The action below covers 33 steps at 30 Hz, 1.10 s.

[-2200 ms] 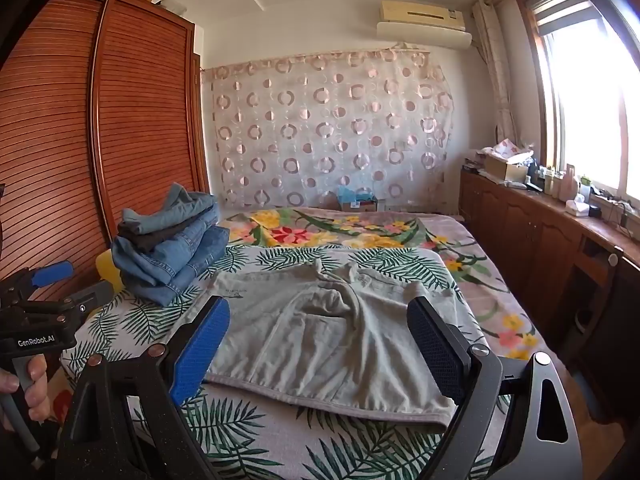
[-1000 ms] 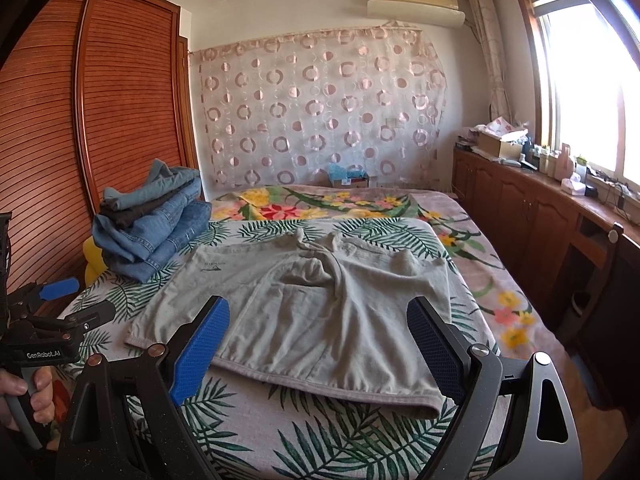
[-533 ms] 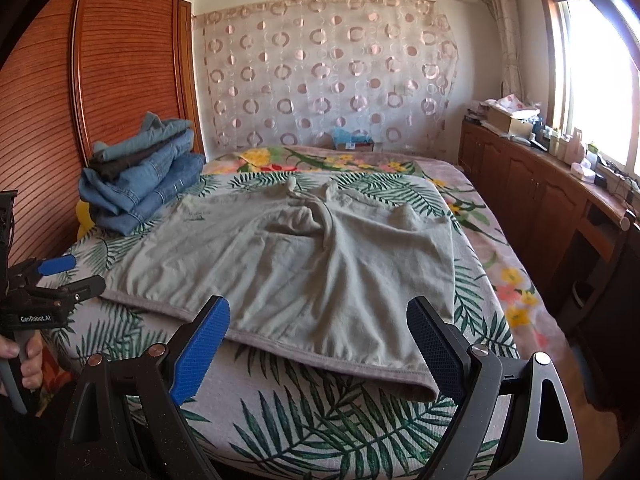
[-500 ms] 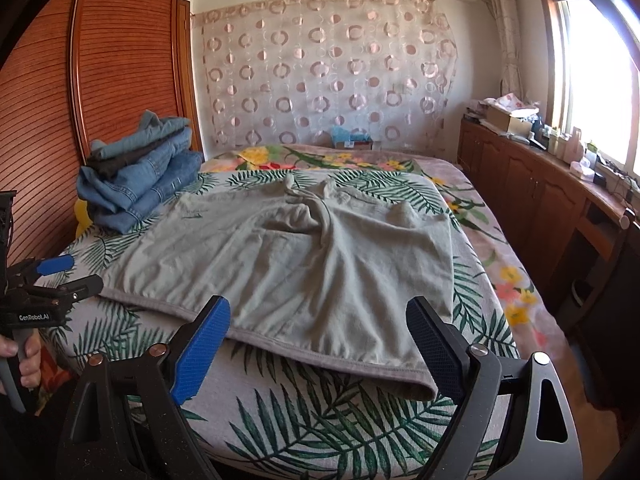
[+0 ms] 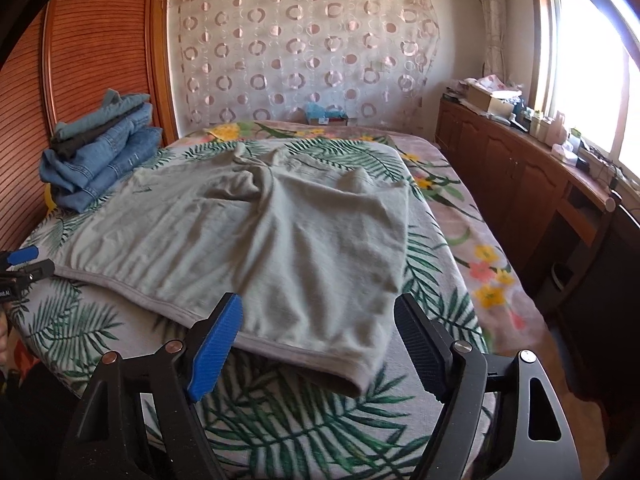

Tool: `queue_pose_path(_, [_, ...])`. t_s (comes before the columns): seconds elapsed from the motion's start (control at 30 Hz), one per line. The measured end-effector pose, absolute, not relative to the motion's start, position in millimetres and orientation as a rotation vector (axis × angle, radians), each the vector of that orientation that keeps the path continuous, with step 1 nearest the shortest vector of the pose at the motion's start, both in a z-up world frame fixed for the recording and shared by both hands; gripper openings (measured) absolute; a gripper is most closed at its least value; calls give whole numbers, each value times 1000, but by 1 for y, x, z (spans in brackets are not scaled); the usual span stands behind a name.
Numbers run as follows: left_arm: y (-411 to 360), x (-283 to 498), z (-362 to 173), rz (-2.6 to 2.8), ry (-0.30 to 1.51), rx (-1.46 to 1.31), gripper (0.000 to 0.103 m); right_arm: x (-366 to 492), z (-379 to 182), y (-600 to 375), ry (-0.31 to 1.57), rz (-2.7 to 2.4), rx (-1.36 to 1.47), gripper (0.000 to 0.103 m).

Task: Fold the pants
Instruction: 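Grasp the waistband edge of the shorts with both grippers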

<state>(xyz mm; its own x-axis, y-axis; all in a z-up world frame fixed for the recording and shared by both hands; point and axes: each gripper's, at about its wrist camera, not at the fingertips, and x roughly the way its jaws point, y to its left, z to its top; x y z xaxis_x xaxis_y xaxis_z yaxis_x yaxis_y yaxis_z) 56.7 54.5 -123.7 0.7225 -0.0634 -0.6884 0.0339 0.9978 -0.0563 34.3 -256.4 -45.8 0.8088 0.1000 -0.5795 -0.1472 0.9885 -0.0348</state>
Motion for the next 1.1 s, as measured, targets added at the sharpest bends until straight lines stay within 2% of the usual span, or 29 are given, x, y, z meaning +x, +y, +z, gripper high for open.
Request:
queue_pose_path(0.1, [60,57,-124,-62,759,-58,92,28,-42,-264,636,113,-68,80])
queue_pose_path(0.13, [61,57,-124,-68,761,-60,88,28,-41,-267,643,110,-61,80])
queue_pose_path(0.3, [60,57,-128,-87,773,-61,78,13,-36,-281,679,105,-28,67])
queue_pose_path(0.37, [58,58,-129,-94,781,-66,72,9,-34,-282,687,121,-6,59])
queue_pose_path(0.47, [53,59,-130,-98,783,-45,65,-3,-29,-277,691,143,-8,55])
queue_pose_path(0.67, [46,61,-129,-122,787,-30,52,-20,-28,-271,721,176,-17,50])
queue_pose_path(0.9, [45,57,-127,-147,802,-39,42,-24,-25,-275,746,197,-22,42])
queue_pose_path(1.0, [42,55,-127,-147,806,-26,38,-25,-21,-277,747,213,-20,33])
queue_pose_path(1.1, [36,54,-127,-164,807,-6,27,-20,-16,-274,748,223,-25,25])
